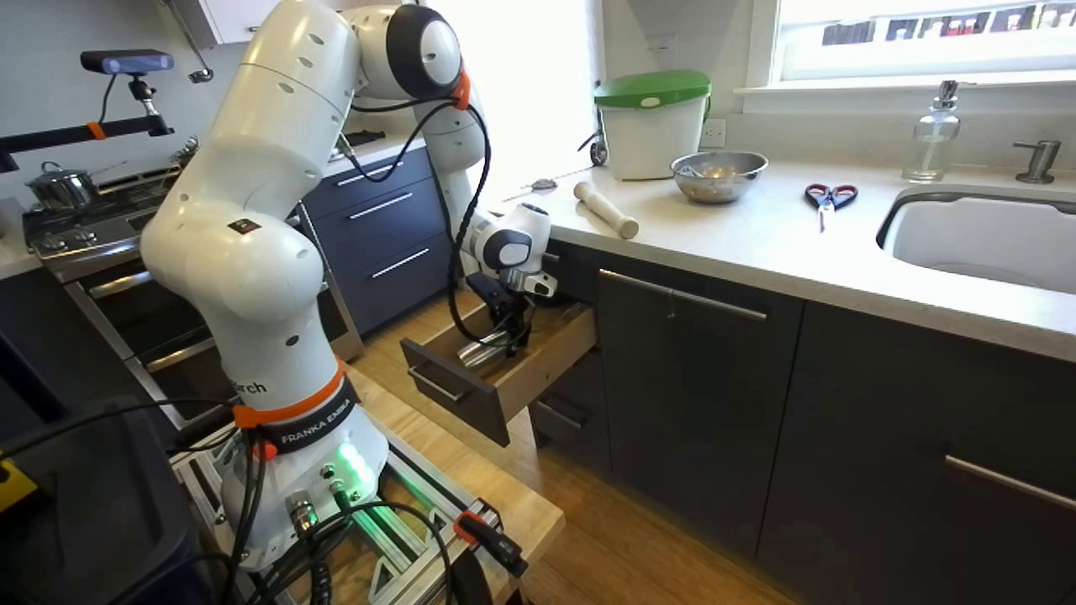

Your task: Transfer the silver cup to the open drawer

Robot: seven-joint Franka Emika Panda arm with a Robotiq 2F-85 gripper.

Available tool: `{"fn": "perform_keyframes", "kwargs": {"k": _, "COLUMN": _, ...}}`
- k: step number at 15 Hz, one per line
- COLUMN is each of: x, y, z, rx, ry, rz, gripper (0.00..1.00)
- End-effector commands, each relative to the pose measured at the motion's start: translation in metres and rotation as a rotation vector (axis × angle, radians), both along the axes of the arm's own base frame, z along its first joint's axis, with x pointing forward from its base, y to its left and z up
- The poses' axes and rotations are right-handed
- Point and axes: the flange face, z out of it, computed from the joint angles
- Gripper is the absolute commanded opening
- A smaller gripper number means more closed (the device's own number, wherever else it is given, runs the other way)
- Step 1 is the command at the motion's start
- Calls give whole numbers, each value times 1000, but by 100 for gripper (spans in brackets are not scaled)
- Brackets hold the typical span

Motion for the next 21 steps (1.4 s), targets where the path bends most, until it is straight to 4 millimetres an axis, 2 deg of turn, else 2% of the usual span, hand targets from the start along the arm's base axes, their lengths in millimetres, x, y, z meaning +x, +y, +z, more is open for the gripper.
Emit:
{"fn": "perform_keyframes", "kwargs": {"k": 1, "x": 2, "y": -5, "z": -7, "rx": -18, "ry": 44, "rz": -13, "gripper": 57}}
{"fn": "perform_keyframes", "kwargs": {"k": 11, "x": -4, "y": -23, "z": -11, "rx": -43, "ry": 110, "rz": -17, "gripper": 57}}
{"fn": "perform_keyframes", "kwargs": {"k": 21, "x": -4, "y": -21, "z": -13, "rx": -41, "ry": 121, "rz": 0, "gripper": 60}}
